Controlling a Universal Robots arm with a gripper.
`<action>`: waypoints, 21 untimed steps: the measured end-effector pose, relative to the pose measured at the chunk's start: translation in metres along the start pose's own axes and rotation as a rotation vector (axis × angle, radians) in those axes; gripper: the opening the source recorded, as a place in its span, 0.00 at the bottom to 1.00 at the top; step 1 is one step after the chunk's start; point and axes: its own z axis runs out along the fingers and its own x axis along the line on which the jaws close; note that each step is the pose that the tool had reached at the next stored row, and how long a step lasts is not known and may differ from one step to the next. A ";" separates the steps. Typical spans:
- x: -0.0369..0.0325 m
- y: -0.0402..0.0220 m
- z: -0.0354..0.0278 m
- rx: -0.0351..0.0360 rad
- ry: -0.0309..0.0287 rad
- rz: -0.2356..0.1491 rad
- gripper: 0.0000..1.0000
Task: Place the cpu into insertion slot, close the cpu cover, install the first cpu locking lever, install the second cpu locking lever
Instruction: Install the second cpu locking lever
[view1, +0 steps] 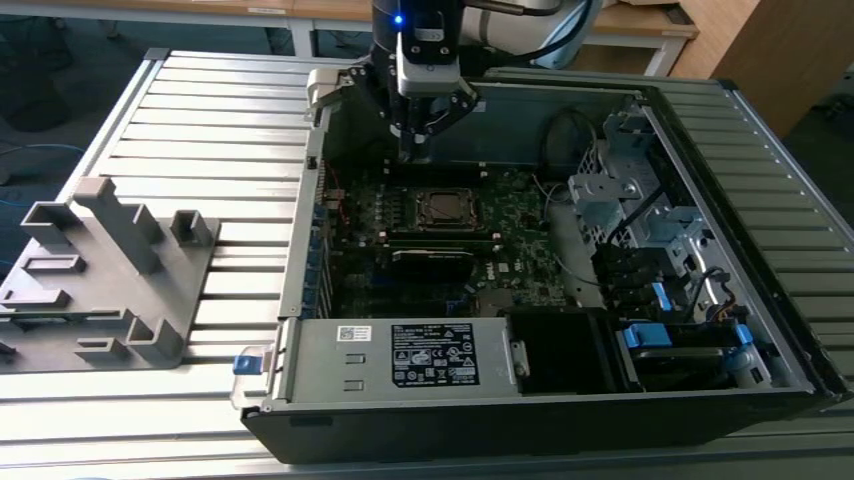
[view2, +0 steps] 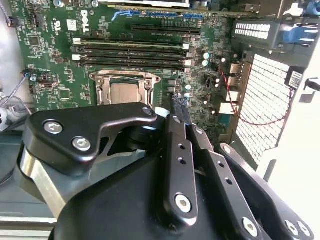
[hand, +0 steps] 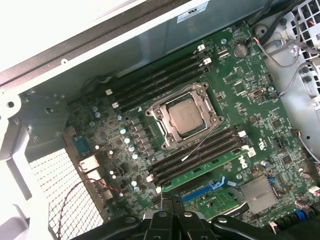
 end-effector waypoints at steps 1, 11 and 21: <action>0.0000 0.0000 0.0001 0.0041 0.0081 -0.001 0.11; -0.0003 0.0002 0.0014 0.0666 0.1303 -0.009 0.11; -0.0003 0.0002 0.0020 0.0314 0.1346 -0.057 0.11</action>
